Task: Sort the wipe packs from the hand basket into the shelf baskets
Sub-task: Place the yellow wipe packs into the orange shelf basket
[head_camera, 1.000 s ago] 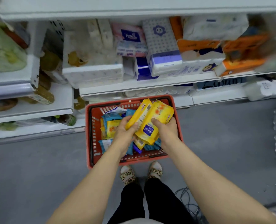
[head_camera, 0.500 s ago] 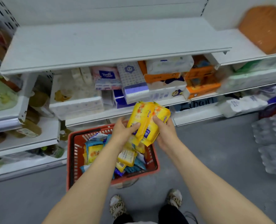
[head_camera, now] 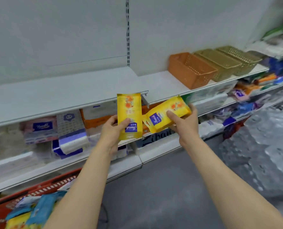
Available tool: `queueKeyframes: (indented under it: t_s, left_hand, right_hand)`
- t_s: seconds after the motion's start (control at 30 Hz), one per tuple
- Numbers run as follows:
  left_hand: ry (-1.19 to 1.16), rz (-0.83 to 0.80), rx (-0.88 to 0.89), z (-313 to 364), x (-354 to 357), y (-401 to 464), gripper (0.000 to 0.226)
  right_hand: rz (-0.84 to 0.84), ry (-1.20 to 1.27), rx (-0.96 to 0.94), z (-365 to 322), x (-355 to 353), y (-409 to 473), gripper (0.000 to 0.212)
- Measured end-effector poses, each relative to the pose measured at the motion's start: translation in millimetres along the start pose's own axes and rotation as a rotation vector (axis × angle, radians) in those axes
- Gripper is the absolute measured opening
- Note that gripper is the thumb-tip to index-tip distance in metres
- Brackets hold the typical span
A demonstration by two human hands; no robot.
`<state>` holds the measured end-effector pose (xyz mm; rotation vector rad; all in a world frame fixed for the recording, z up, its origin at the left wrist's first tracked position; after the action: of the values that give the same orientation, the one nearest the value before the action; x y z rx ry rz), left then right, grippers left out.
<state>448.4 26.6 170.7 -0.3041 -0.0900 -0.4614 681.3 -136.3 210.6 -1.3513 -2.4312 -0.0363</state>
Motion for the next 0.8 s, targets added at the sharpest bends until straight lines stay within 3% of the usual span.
queueKeyframes:
  t_s: [0.13, 0.33, 0.47, 0.6, 0.8]
  left_hand:
    - [0.002, -0.070, 0.049, 36.8, 65.1, 25.2, 0.036]
    - [0.115, -0.073, 0.145, 82.2, 138.4, 83.5, 0.040]
    - [0.122, -0.057, 0.209, 102.6, 183.3, 144.5, 0.040]
    - [0.151, -0.081, 0.246, 129.0, 230.4, 210.2, 0.031]
    - [0.155, -0.102, 0.238, 153.7, 284.2, 293.4, 0.031]
  right_hand:
    - [-0.029, 0.018, -0.083, -52.6, -19.4, 49.2, 0.058]
    - [0.108, 0.001, -0.134, -102.4, -44.1, 133.5, 0.046]
    - [0.097, -0.009, -0.131, -128.7, -51.3, 207.9, 0.048]
    - [-0.003, -0.024, -0.120, -151.2, -36.1, 286.9, 0.069]
    - [0.042, -0.138, -0.170, -177.6, -40.5, 390.9, 0.060]
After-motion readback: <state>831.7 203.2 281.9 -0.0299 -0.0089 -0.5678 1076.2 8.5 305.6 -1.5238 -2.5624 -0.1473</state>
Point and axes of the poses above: each hand's wrist, its own y-axis towards the middle knuckle, its own x-axis out of the palm, z = x × y, the point moved 10 cm from there along y, towards the middle knuckle, and after that the axes turned 8 degrees about y, right-handed, at the moved point
